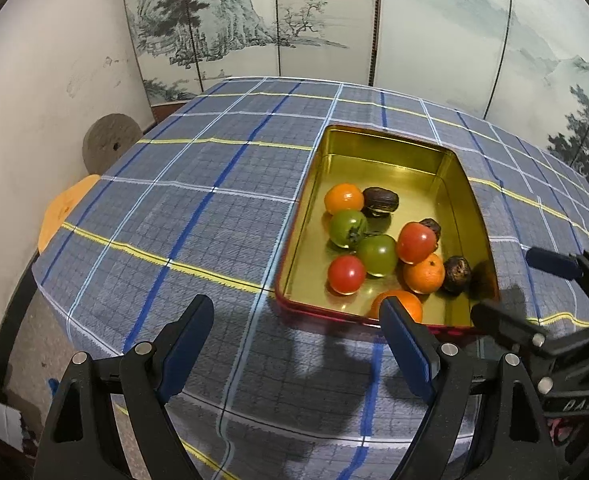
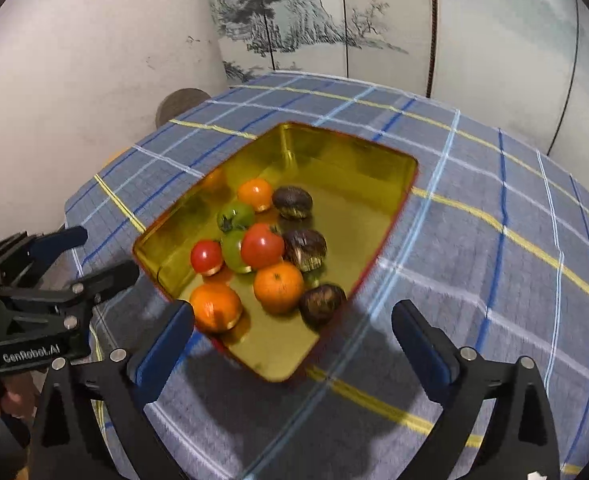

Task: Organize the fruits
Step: 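Open the right gripper and withdraw both grippers from the tin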

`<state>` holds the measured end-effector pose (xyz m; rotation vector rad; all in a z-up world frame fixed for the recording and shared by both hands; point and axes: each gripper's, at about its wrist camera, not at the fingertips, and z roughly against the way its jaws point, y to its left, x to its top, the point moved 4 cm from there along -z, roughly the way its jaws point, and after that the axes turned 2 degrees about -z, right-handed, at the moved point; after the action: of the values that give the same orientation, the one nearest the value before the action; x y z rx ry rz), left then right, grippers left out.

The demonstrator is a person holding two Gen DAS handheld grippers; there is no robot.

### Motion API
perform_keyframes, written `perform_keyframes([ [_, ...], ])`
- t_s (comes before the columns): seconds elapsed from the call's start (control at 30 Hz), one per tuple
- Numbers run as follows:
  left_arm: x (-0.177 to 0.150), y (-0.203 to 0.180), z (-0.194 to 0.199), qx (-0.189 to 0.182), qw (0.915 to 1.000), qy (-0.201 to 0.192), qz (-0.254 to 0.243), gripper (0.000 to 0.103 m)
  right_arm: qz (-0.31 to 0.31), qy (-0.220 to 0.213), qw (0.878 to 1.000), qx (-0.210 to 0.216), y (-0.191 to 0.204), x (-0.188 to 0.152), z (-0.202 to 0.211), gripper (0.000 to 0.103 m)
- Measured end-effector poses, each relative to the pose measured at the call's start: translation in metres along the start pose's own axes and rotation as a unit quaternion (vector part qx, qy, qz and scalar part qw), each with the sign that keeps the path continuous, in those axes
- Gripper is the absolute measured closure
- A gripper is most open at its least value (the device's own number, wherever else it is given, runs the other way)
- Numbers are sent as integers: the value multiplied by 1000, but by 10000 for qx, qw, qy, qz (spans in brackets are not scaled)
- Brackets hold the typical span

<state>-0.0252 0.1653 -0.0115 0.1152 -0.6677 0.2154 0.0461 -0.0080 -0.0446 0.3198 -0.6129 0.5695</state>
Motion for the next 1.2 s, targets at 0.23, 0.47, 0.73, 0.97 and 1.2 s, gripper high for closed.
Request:
perform_keyframes([
  [0.23,0,-10,0,7,10000,4,-92,18,16,183,9997,-175,-4,-18,-1,4],
  [0.47,1,-20,0,-36,9998,5,-203,18,42,260,9995,-194,-4,-25,-4,4],
  [0.73,4,-27,0,-38,9996,-44,-282,18,38,294,9994,-201,-5,-26,-7,4],
  [0.97,6,-30,1,-45,9995,-54,-310,18,32,306,9993,-195,-6,-27,-7,4],
  [1.2,9,-36,2,-61,9993,-78,-373,18,12,314,9993,-185,-7,-28,-7,4],
])
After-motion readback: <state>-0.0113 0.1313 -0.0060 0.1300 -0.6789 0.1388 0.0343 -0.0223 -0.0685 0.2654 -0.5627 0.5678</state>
